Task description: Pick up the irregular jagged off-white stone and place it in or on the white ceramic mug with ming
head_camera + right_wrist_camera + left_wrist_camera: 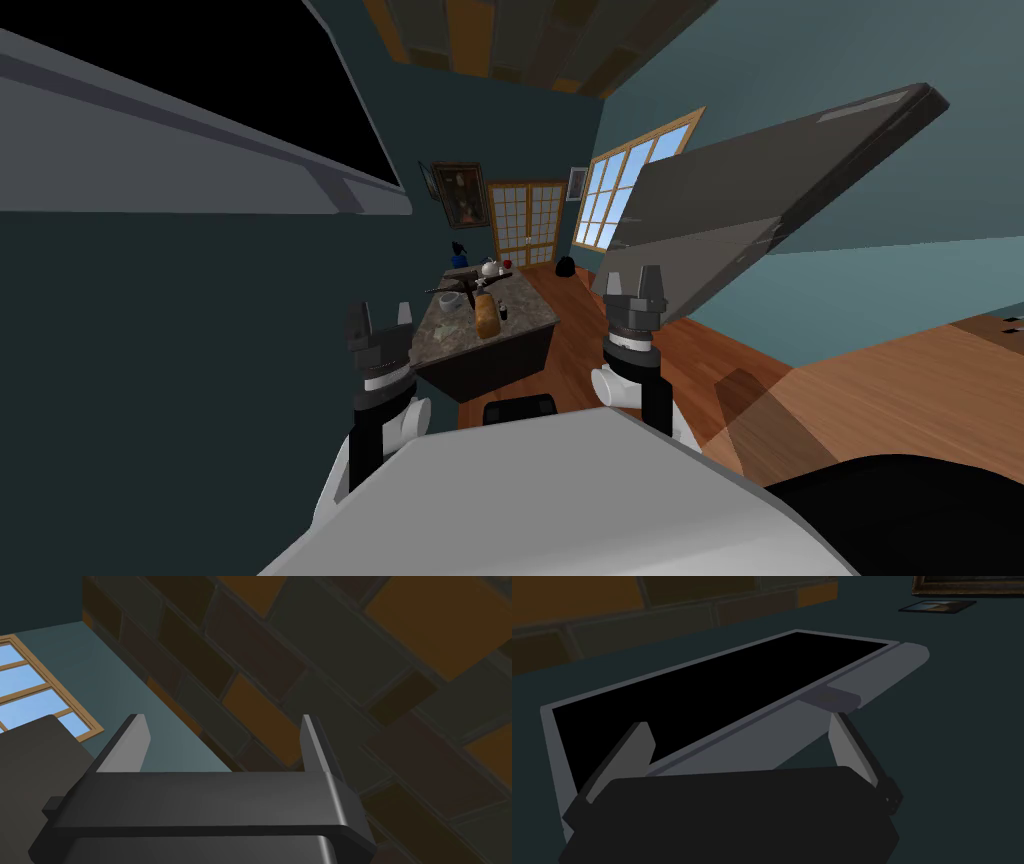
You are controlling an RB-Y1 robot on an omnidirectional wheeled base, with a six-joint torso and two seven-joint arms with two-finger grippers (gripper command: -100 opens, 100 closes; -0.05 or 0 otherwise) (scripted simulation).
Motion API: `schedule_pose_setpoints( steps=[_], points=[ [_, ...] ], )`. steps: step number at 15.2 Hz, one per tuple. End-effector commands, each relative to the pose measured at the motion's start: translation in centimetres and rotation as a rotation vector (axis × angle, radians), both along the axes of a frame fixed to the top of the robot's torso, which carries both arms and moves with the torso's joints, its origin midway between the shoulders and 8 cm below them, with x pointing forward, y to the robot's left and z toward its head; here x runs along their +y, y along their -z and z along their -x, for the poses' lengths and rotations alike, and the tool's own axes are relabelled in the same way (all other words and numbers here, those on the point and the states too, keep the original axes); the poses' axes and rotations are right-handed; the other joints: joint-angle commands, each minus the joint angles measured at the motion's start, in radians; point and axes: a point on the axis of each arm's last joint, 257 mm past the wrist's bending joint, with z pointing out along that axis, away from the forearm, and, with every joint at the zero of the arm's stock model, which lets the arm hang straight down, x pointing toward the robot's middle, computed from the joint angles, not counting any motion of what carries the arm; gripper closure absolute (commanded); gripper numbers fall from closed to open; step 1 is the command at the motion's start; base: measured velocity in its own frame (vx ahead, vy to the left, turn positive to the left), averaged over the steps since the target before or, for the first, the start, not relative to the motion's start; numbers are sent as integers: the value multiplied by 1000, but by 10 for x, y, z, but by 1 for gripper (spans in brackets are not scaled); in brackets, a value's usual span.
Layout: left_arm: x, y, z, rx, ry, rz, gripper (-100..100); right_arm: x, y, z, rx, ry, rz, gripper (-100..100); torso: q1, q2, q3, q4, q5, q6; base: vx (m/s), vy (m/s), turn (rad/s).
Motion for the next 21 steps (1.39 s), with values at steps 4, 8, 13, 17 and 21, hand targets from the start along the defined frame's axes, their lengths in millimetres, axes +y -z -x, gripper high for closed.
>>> schedule_pose_setpoints(
  steps=[4,8,13,17,21],
  points=[
    [9,-2,-17,44,8,-58,-100,0,0,0,0,0,0,0,0,0,0,0,0,0,-2,-4,-86],
    [19,0,-29,80,1,-65,-100,0,0,0,0,0,0,0,0,0,0,0,0,0,-2,-2,-85],
    [42,5,-54,153,-15,-54,-100,0,0,0,0,0,0,0,0,0,0,0,0,0,-3,-2,-93],
    [62,10,-73,211,-26,-33,-100,0,0,0,0,0,0,0,0,0,0,0,0,0,-6,-3,-112],
    [75,19,-87,272,-37,-10,-100,0,0,0,0,0,0,0,0,0,0,0,0,0,-7,-4,-83]
  ],
)
